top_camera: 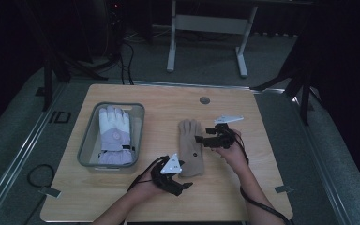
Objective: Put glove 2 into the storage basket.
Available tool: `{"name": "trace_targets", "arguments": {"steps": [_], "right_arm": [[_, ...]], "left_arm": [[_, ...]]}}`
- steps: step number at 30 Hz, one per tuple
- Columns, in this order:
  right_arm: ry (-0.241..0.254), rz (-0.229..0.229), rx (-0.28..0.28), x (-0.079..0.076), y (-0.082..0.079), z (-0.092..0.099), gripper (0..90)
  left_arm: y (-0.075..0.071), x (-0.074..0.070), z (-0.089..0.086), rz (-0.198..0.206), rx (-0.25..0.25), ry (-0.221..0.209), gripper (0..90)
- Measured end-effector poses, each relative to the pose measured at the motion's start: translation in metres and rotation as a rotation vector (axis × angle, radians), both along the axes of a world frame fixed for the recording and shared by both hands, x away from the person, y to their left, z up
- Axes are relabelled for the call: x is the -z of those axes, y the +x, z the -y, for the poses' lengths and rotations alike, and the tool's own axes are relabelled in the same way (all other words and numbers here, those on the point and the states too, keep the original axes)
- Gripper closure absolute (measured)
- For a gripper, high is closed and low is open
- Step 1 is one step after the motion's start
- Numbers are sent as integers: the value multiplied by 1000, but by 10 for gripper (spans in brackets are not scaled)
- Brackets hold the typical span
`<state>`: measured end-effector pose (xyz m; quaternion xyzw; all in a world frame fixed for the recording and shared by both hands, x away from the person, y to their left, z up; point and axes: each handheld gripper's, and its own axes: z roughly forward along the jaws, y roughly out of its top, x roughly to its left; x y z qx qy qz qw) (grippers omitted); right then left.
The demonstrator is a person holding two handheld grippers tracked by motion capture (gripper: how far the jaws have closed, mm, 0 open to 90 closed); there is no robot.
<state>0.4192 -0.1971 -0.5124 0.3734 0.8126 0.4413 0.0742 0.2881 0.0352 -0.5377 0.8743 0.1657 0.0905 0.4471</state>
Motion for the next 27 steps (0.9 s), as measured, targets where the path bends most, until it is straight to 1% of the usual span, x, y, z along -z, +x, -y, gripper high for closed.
{"name": "trace_targets", "arguments": {"steps": [1,2,3,4,6,7,9,12,13,14,15,16,17,18,19,20,21,22,23,24,25,27], "right_arm": [[-4,-3,3,1,4,-3,301],[-12,-9,7,2,8,-5,301],[-20,-18,21,4,13,-8,304],[-29,-30,19,7,18,-12,306],[-45,-46,30,13,25,-17,305],[-51,-53,30,15,27,-18,303],[-71,-76,39,20,31,-22,301],[-94,-115,23,30,34,-26,326],[-98,-119,12,32,35,-27,327],[-94,-123,13,33,35,-27,358],[-83,-133,-2,33,35,-26,418],[-84,-130,-11,34,35,-26,438],[-96,-124,-19,33,34,-26,527],[-95,-128,-36,33,33,-27,551],[-104,-128,-39,32,31,-28,587],[-104,-128,-39,32,31,-28,587],[-112,-122,-46,32,30,-29,631],[-159,-66,-66,29,24,-32,681],[-185,-30,-72,29,20,-35,694],[-203,-6,-72,28,17,-36,703],[-213,19,-68,29,14,-38,710],[-215,44,-59,30,11,-38,713]], "left_arm": [[2,0,3,8,8,17,208],[4,1,6,6,16,21,213],[8,3,10,-2,18,35,224],[9,4,12,1,17,38,254],[12,4,14,2,18,48,282],[13,5,15,12,13,56,296],[16,6,15,13,17,80,311],[19,8,15,6,22,109,340],[20,9,14,2,22,115,342],[20,10,13,-6,18,115,344],[21,11,13,-10,16,120,355],[21,12,12,-17,15,116,356],[21,12,11,-16,14,124,356],[20,13,11,-15,12,131,356],[21,14,11,-15,12,137,356],[21,14,11,-15,12,137,356],[21,14,10,-17,7,145,356],[21,14,10,-15,8,150,356],[20,14,11,-14,9,155,356],[20,14,11,-10,10,161,356],[19,15,12,-9,12,164,356],[19,15,13,-4,13,176,356]]}}
